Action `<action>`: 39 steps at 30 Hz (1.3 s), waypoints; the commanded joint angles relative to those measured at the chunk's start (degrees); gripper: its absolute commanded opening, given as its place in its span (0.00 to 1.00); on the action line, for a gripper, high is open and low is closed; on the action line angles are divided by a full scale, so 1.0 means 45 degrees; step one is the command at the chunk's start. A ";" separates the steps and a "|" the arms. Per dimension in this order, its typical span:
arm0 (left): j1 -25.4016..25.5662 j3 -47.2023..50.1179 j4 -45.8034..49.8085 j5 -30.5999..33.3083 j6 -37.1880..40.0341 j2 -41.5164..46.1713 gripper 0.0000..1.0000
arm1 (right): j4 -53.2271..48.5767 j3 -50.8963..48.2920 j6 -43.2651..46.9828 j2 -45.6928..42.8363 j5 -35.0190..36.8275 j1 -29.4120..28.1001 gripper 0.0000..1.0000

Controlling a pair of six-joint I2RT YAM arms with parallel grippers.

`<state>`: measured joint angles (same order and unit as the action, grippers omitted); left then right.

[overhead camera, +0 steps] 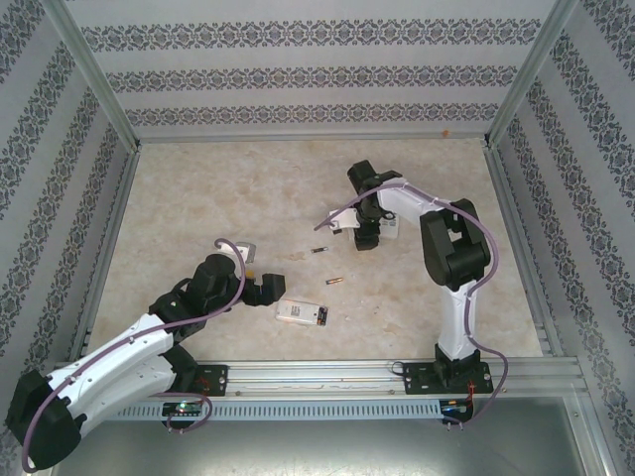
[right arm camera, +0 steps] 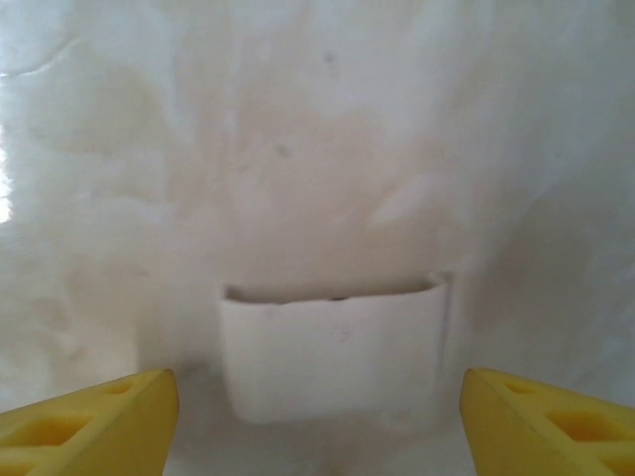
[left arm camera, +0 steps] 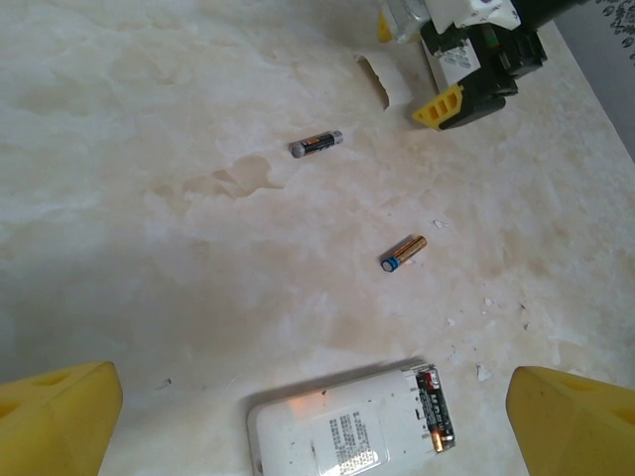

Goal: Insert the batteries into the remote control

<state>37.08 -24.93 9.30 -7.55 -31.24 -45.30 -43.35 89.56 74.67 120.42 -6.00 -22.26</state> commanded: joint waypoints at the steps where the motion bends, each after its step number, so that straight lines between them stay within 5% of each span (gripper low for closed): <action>1: 0.0063 -0.0110 -0.0285 0.0302 0.0629 -0.0027 1.00 | -0.0794 0.0522 0.0588 0.0573 -0.0480 0.0001 0.74; 19: 0.0061 -0.0146 -0.0323 0.0358 0.0556 0.0068 1.00 | -0.1190 0.0241 0.0822 0.0149 -0.0610 -0.0727 0.56; 28: 0.0050 0.0174 -0.0314 0.0509 0.0525 0.0643 1.00 | -0.0171 -0.2921 -0.3617 -0.3909 -0.0739 -0.2013 0.55; 33: 0.0004 -0.0115 0.0224 0.0947 0.0594 0.0613 1.00 | 0.0874 -0.5441 -0.6477 -0.6298 0.0035 -0.4293 0.56; 39: -0.0296 -0.0310 0.0755 0.1287 -0.0320 0.0744 1.00 | 0.1540 -0.6543 -0.9391 -0.6906 0.1649 -0.6731 0.56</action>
<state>36.64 -24.97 10.68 -3.25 -30.68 -43.00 -38.39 61.82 42.30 90.24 -3.25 -50.43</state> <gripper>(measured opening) 0.998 0.565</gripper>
